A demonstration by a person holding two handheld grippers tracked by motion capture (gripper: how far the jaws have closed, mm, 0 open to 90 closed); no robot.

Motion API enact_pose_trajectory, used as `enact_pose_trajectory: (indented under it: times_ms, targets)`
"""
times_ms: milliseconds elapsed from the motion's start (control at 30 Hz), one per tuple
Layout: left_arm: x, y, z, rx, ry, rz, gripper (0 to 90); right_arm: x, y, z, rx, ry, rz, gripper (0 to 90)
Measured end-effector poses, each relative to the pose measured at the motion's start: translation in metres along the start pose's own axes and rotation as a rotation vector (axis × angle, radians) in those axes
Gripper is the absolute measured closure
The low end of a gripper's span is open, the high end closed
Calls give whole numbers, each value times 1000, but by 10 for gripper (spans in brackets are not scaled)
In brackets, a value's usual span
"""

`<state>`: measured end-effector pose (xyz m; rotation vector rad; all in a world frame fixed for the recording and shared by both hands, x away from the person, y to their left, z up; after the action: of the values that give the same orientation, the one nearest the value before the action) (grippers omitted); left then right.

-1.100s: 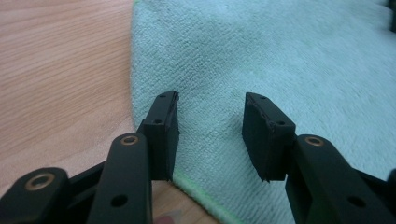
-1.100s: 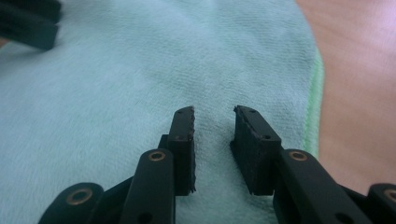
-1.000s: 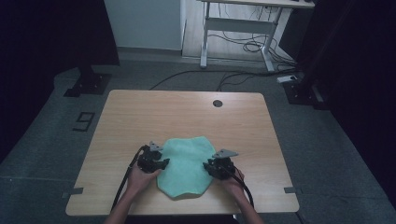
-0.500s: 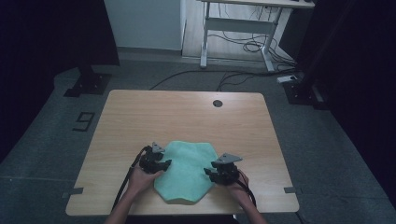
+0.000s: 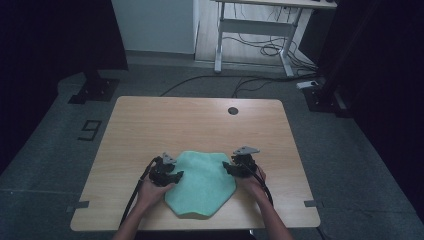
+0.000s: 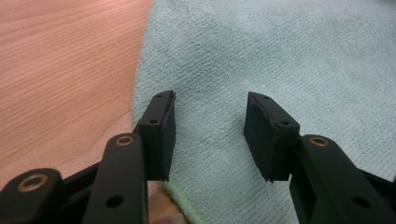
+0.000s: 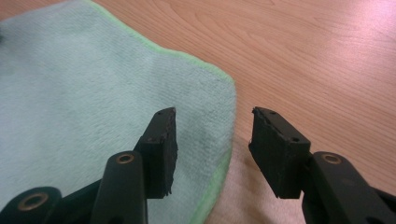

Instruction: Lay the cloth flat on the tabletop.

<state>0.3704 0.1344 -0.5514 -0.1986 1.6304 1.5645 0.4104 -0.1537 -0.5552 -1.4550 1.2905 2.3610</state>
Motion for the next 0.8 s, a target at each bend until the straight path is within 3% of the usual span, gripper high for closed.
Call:
enact_pose_trajectory:
  times_ms: [233,400,433,633,800]
  targets:
    - [5,0,0,-8,17,-44,546,1,-11,-5,2,-16,2,518]
    - [7,0,0,-12,21,-59,553,-1,-14,-3,3,6,0,566]
    - [7,0,0,-12,20,-55,554,-1,-14,-4,-2,6,-3,626]
    - [7,0,0,-12,20,-54,553,-1,-13,-3,-23,20,11,780]
    - [6,0,0,-9,22,-50,550,-4,-9,0,7,34,11,820]
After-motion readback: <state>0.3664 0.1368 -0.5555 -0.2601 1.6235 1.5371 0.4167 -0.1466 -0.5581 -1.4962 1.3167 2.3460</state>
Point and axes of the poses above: each handheld gripper's, and its own axes: y roughly backward along the jaws, x roughly out of its underside, z roughly to its left, the point moved 2 cm from there along -y, roughly forward along the jaws, and after that the axes turned 13 degrees about -x, right-handed, at the moved point
